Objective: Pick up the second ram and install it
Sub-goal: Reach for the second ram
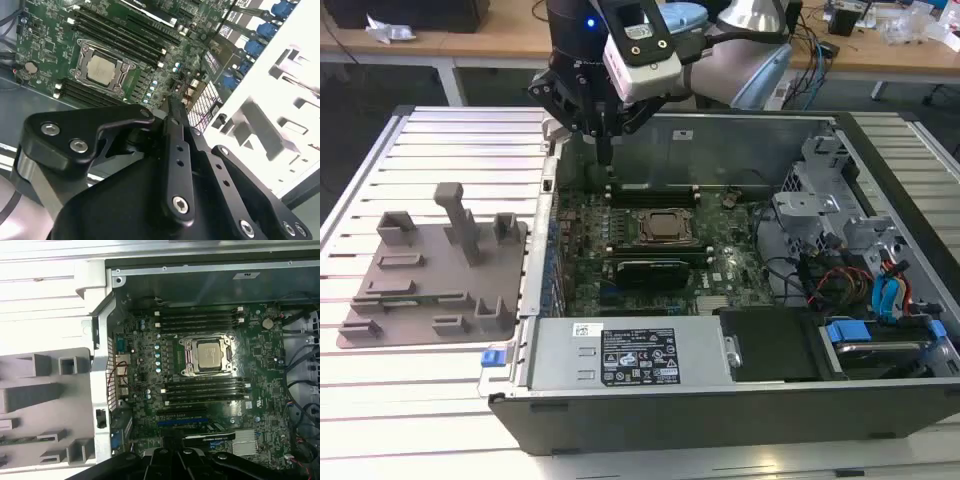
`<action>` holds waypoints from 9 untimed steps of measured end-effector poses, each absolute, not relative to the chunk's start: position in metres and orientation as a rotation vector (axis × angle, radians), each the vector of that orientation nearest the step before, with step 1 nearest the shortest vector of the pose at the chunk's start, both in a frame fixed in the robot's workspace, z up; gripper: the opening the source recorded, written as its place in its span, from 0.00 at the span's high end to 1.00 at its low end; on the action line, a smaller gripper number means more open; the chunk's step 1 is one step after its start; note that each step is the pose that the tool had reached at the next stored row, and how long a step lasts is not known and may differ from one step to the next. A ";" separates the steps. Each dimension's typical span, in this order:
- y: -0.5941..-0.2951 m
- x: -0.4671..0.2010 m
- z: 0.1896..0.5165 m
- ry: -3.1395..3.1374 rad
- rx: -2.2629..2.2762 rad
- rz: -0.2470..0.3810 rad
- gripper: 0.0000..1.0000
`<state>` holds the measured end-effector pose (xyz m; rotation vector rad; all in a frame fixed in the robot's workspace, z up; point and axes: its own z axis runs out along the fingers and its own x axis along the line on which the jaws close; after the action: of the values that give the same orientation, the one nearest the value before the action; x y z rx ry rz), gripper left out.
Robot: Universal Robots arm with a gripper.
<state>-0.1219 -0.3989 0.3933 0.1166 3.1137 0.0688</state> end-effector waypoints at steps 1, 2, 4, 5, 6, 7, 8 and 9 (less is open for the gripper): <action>-0.399 -0.123 0.393 3.114 0.117 0.069 0.90; -0.399 -0.133 0.393 3.113 0.117 0.069 0.90; -0.399 -0.149 0.393 3.112 0.117 0.069 0.90; -0.399 -0.157 0.393 3.111 0.116 0.069 0.90; -0.399 -0.163 0.393 3.111 0.116 0.069 0.90; -0.399 -0.169 0.393 3.110 0.116 0.069 0.90; -0.399 -0.176 0.393 3.110 0.116 0.069 0.90; -0.399 -0.184 0.393 3.109 0.116 0.069 0.90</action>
<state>-0.1843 -0.3988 0.3931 0.1164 3.1093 0.0691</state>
